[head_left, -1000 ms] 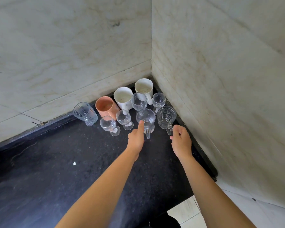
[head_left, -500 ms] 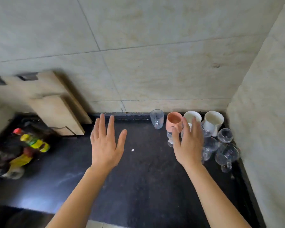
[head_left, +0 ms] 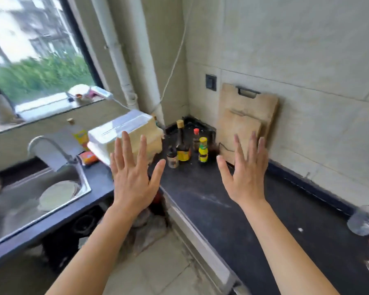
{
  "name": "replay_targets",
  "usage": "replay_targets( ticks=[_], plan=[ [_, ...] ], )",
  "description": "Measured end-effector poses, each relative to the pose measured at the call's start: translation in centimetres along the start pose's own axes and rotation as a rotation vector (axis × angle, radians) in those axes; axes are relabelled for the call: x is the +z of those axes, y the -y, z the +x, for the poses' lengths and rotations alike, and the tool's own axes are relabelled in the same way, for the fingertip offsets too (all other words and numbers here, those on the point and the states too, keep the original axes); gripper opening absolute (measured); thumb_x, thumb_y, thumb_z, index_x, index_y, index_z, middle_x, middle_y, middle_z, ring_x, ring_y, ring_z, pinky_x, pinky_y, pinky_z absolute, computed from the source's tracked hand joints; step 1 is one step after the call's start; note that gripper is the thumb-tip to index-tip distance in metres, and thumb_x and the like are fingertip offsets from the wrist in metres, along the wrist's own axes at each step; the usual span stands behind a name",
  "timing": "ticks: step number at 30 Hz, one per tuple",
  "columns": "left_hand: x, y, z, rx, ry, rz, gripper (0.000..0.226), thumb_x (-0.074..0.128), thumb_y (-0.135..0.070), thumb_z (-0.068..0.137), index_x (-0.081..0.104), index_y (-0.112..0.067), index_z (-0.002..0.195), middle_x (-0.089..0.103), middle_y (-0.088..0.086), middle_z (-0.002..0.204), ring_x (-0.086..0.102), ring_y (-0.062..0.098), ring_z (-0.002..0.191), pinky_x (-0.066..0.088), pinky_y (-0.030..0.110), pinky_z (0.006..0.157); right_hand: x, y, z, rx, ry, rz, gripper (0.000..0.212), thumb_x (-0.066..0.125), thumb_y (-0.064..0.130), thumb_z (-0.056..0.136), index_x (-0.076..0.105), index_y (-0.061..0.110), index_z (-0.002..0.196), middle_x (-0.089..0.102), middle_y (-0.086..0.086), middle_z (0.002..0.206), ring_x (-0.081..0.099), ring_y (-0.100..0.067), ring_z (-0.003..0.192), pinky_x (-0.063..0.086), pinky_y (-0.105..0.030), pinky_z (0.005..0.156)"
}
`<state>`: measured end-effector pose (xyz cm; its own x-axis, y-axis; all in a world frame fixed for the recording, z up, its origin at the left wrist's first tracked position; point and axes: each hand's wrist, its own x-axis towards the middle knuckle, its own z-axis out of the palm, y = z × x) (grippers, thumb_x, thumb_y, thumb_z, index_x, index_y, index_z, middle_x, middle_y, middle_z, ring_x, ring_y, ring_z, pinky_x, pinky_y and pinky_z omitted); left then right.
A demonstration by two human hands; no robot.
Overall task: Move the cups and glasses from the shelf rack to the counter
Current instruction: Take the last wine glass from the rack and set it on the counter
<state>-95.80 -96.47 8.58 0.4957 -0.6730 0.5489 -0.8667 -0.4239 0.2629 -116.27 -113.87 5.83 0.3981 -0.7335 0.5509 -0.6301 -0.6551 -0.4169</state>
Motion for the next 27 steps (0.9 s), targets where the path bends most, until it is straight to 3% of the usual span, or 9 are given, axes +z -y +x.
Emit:
replay_targets(
  ticks=[5, 9, 14, 18, 24, 27],
  plan=[
    [-10.9, 19.4, -2.8, -0.174, -0.089, 0.143, 0.08, 0.027, -0.066, 0.094, 0.016, -0.02, 0.158, -0.003, 0.017, 0.165, -0.002, 0.037, 0.152, 0.012, 0.062, 0.117, 9.0, 21.6, 1.0, -0.269, 0.033, 0.139, 0.071, 0.042, 0.058, 0.099, 0.03, 0.02, 0.159, 0.012, -0.021, 0.167, 0.008, -0.048, 0.153, 0.016, -0.064, 0.119],
    [-19.6, 31.6, -6.1, -0.34, -0.13, 0.284, 0.082, 0.021, -0.07, 0.093, 0.011, -0.022, 0.159, -0.007, 0.014, 0.166, -0.006, 0.035, 0.152, 0.008, 0.063, 0.117, 14.8, 37.6, 0.0, -0.466, 0.062, 0.27, 0.072, 0.038, 0.059, 0.098, 0.036, 0.016, 0.156, 0.02, -0.024, 0.164, 0.019, -0.049, 0.15, 0.022, -0.065, 0.116],
    [-28.3, 44.0, -12.4, -0.535, -0.221, 0.45, 0.082, 0.027, -0.069, 0.094, 0.003, -0.025, 0.159, -0.015, 0.01, 0.166, -0.012, 0.031, 0.152, 0.004, 0.063, 0.118, 21.6, 55.3, -4.4, -0.705, 0.156, 0.456, 0.074, 0.048, 0.057, 0.096, 0.032, 0.02, 0.158, 0.012, -0.016, 0.168, 0.011, -0.043, 0.154, 0.016, -0.06, 0.121],
    [-32.5, 51.5, -17.5, -0.733, -0.253, 0.543, 0.082, 0.023, -0.07, 0.094, -0.002, -0.026, 0.159, -0.019, 0.007, 0.165, -0.018, 0.027, 0.151, 0.002, 0.06, 0.119, 27.0, 66.2, -9.1, -0.869, 0.294, 0.547, 0.078, 0.044, 0.061, 0.096, 0.02, 0.025, 0.161, 0.0, -0.01, 0.171, 0.001, -0.037, 0.156, 0.006, -0.057, 0.123],
    [-36.1, 62.5, -20.3, -0.871, -0.259, 0.658, 0.081, 0.024, -0.069, 0.094, 0.001, -0.025, 0.159, -0.02, 0.006, 0.165, -0.018, 0.025, 0.151, 0.005, 0.06, 0.119, 35.0, 79.7, -12.1, -1.01, 0.393, 0.646, 0.076, 0.042, 0.062, 0.097, 0.016, 0.029, 0.161, 0.001, -0.011, 0.171, 0.001, -0.036, 0.156, 0.014, -0.06, 0.122],
    [-37.7, 68.8, -18.6, -0.914, -0.24, 0.704, 0.081, 0.02, -0.07, 0.094, -0.001, -0.027, 0.159, -0.02, 0.008, 0.164, -0.02, 0.025, 0.151, 0.004, 0.058, 0.12, 39.2, 86.3, -11.3, -1.03, 0.417, 0.698, 0.078, 0.041, 0.063, 0.097, 0.012, 0.031, 0.162, -0.003, -0.01, 0.171, -0.001, -0.037, 0.156, 0.01, -0.059, 0.123]
  ],
)
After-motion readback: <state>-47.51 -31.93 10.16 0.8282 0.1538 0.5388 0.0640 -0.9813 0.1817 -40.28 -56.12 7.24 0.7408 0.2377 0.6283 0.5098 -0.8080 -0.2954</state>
